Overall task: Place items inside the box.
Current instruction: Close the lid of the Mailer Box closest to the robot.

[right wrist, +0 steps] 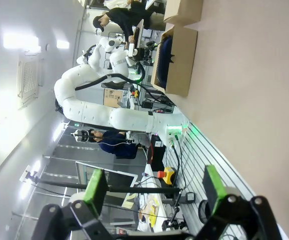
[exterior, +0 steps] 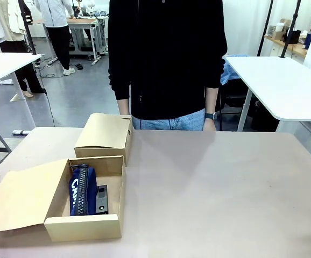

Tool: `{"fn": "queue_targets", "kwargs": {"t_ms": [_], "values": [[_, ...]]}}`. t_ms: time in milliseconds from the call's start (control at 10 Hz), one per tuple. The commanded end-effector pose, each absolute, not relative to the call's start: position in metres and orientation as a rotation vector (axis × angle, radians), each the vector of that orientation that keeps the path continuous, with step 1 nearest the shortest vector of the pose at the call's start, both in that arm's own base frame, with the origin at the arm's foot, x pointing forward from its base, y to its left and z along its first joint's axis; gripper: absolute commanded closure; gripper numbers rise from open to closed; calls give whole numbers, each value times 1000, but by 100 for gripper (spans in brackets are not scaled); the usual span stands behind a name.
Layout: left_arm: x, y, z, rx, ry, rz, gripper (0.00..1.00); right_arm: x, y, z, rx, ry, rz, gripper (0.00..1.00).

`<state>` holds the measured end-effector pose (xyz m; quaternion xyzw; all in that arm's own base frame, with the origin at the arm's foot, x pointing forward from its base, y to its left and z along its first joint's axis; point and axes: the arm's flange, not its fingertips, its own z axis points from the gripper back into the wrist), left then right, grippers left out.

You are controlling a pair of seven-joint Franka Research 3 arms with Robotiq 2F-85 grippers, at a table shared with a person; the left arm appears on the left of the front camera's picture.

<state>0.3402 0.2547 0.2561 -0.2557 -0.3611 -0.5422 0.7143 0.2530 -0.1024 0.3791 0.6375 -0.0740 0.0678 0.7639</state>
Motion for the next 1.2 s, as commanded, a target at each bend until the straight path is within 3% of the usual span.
{"fn": "queue_targets", "kwargs": {"t_ms": [0,500,1100], "values": [[342,268,212,-516,-795,-1226,0,254,-102,386,1401,-155,128,0],[342,255,210,-593,-815,-1290,0,254,-102,386,1401,-155,128,0],[345,209,193,-715,-732,-1422,0,254,-102,386,1401,-155,128,0]]}}
